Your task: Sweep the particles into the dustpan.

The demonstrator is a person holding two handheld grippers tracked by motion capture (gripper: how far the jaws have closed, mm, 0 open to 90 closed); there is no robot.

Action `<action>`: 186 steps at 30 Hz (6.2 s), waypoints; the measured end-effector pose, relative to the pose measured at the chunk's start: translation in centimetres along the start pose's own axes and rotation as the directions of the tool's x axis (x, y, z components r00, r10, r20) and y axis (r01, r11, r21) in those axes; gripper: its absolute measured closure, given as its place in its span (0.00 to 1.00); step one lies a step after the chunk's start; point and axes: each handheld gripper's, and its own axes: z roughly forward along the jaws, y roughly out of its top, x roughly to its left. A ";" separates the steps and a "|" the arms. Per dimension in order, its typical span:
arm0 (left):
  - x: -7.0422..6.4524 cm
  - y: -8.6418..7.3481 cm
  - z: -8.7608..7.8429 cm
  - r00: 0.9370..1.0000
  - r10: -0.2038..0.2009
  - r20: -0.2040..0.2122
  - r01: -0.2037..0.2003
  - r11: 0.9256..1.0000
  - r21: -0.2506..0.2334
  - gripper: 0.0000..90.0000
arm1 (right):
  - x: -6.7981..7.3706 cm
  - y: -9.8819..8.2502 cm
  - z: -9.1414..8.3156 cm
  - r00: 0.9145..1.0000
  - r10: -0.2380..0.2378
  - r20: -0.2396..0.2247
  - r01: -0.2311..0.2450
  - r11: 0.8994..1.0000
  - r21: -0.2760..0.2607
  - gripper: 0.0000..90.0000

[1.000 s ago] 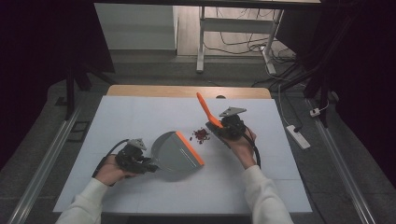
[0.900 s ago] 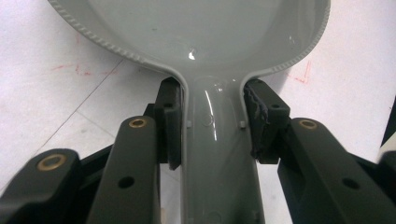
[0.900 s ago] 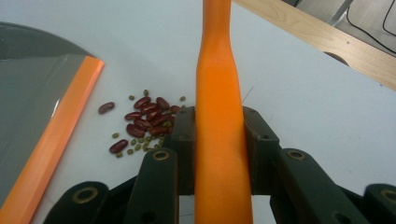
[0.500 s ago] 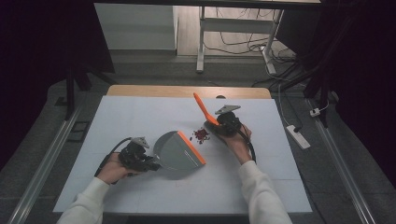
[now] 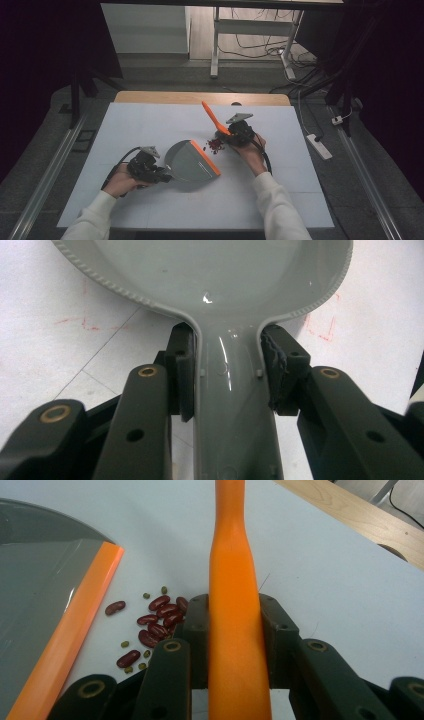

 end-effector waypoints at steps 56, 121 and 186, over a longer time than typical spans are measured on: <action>0.0 0.1 0.3 1.000 0.011 -0.001 -0.011 1.000 0.018 0.68 | 6.1 1.2 0.3 0.982 -0.113 -0.149 0.110 0.993 -0.029 0.78; -0.3 0.1 0.4 1.000 0.010 -0.011 -0.010 1.000 0.018 0.68 | 7.2 2.6 -0.8 0.943 -0.166 -0.288 0.144 0.985 -0.098 0.78; -0.9 -1.0 -0.1 1.000 0.022 -0.016 -0.021 1.000 0.021 0.68 | 4.6 -2.7 -5.6 0.997 0.050 -0.067 -0.054 0.996 -0.065 0.78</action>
